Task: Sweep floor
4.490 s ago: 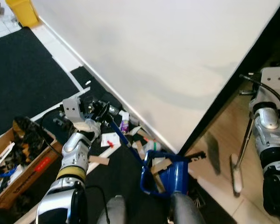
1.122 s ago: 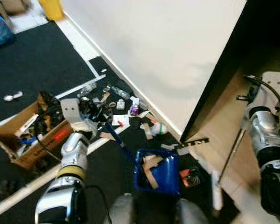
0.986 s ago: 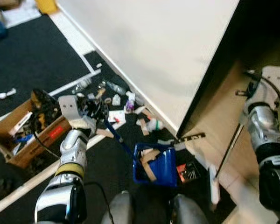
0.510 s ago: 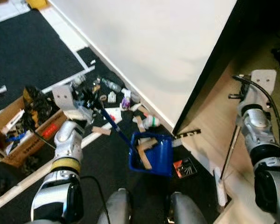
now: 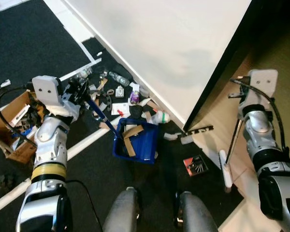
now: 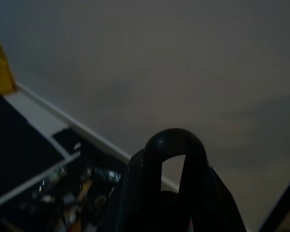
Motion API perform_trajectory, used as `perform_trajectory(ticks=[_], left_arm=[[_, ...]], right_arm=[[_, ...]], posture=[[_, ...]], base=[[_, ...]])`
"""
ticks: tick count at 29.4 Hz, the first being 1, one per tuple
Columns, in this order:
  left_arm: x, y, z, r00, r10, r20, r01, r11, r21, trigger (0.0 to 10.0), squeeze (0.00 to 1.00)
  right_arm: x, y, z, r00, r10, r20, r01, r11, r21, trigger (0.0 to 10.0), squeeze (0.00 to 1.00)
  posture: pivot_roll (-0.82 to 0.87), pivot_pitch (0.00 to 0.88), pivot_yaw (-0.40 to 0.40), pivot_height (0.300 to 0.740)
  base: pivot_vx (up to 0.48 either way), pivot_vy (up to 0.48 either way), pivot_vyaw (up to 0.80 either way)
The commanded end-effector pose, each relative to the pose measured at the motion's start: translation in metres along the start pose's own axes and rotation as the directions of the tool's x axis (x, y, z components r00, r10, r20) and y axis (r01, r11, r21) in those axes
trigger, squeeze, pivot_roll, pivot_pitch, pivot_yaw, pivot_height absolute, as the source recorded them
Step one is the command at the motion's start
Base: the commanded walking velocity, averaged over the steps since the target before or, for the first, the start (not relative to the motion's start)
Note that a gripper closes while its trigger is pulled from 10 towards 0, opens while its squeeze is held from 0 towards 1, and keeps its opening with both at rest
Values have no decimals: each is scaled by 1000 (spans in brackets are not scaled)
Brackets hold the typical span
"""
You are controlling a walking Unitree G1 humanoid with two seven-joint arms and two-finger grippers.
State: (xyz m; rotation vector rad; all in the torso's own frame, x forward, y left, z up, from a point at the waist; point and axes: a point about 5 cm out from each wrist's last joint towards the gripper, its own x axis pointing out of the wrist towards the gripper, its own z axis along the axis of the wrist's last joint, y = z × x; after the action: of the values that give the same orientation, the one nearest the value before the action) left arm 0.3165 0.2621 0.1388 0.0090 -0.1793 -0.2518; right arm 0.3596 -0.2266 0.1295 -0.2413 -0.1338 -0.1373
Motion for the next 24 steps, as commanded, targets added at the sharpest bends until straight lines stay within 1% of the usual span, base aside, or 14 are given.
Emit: perform_trajectory(ticks=[1, 2, 4, 7, 9, 11, 15, 17, 18, 19, 20, 21, 22, 24], left_arm=[[-4, 3, 5, 1000, -23, -12, 23, 999, 42, 10000, 0], [-4, 3, 5, 1000, -23, -12, 23, 999, 42, 10000, 0], [-6, 4, 6, 1000, -22, -20, 23, 999, 49, 10000, 0], [-7, 4, 7, 999, -23, -22, 24, 998, 52, 10000, 0], [-6, 0, 7, 999, -34, -24, 36, 998, 53, 10000, 0], [-5, -2, 7, 999, -41, -24, 42, 998, 52, 10000, 0], [-2, -9, 6, 998, -52, -22, 53, 998, 45, 10000, 0], [-2, -9, 6, 998, -52, -22, 53, 998, 45, 10000, 0], [-2, -11, 6, 998, -53, -20, 54, 998, 44, 10000, 0], [-2, -11, 6, 998, -53, -20, 54, 998, 44, 10000, 0], [-1, -13, 7, 998, -52, -17, 53, 998, 43, 10000, 0], [-1, -13, 7, 998, -52, -17, 53, 998, 43, 10000, 0], [2, -19, 8, 999, -52, -6, 52, 998, 39, 10000, 0], [3, -21, 8, 999, -53, -1, 53, 998, 37, 10000, 0]], right_arm=[[-1, 5, 1, 999, 26, 18, -25, 999, -35, 10000, 0], [-1, 5, 1, 999, 26, 18, -25, 999, -35, 10000, 0], [-2, 11, 0, 998, 53, 28, -51, 996, -67, 10000, 0], [-3, 13, 0, 997, 63, 32, -61, 995, -78, 10000, 0], [-4, 17, 0, 996, 78, 49, -73, 993, -91, 10000, 0], [-5, 17, 0, 995, 79, 54, -74, 993, -91, 10000, 0], [-7, 22, -1, 995, 80, 57, -76, 995, -66, 10000, 0], [-7, 22, -1, 995, 80, 57, -76, 995, -66, 10000, 0], [-8, 25, -2, 995, 83, 60, -80, 996, -47, 10000, 0], [-8, 25, -2, 995, 83, 60, -80, 996, -47, 10000, 0], [-10, 29, -2, 994, 87, 64, -85, 996, -26, 10000, 0], [-10, 29, -2, 994, 87, 64, -85, 996, -26, 10000, 0], [-13, 38, -3, 993, 91, 70, -93, 996, 18, 10000, 0], [-13, 40, -4, 993, 91, 72, -94, 995, 32, 10000, 0]], posture=[[218, 261, -3, 740], [218, 261, -3, 740], [228, 289, -3, 740], [229, 292, -3, 740], [230, 317, -7, 740], [228, 322, -8, 740], [223, 331, -11, 740], [223, 331, -11, 740], [221, 334, -12, 740], [221, 334, -12, 740], [220, 337, -14, 740], [220, 337, -14, 740], [222, 341, -15, 740], [222, 341, -15, 740]], base=[[0, 0, 0], [0, 0, 0], [0, 0, 0], [0, 0, 0], [0, 0, 0], [0, 0, 0], [0, 0, 0], [0, 0, 0], [0, 0, 0], [0, 0, 0], [0, 0, 0], [0, 0, 0], [0, 0, 0], [0, 0, 0]])
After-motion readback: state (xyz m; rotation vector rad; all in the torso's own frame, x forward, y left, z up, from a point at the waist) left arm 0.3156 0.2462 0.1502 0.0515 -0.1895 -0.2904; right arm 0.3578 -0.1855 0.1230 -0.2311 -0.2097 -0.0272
